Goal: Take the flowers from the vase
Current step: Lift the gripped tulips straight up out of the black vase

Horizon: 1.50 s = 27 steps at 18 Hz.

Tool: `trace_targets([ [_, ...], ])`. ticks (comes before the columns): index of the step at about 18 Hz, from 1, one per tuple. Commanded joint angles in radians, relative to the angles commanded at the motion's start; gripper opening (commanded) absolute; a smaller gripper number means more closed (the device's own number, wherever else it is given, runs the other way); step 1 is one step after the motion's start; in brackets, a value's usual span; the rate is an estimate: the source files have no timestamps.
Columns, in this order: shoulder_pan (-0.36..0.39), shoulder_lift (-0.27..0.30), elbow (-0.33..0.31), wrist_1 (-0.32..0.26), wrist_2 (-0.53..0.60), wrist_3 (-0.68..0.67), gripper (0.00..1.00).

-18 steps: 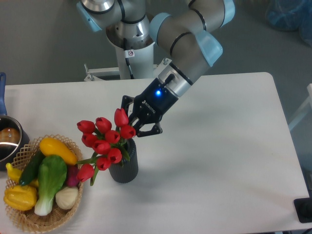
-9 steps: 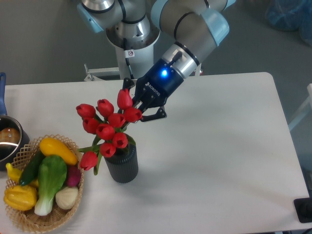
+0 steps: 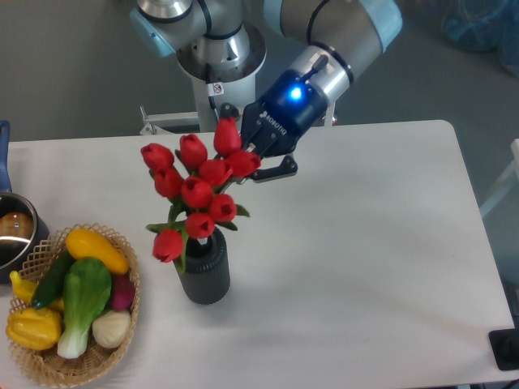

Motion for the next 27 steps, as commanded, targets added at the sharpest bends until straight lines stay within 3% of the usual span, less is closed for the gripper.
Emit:
trace_targets([
  [5, 0.043, 0.021, 0.0, 0.0, -0.061, -0.002, 0.0],
  [13, 0.152, 0.052, 0.049, 0.012, -0.016, 0.021, 0.0],
  [22, 0.138, 0.045, 0.069, 0.009, 0.436, 0.126, 0.0],
  [27, 0.108, -0.017, 0.074, 0.006, 0.566, 0.158, 0.0],
])
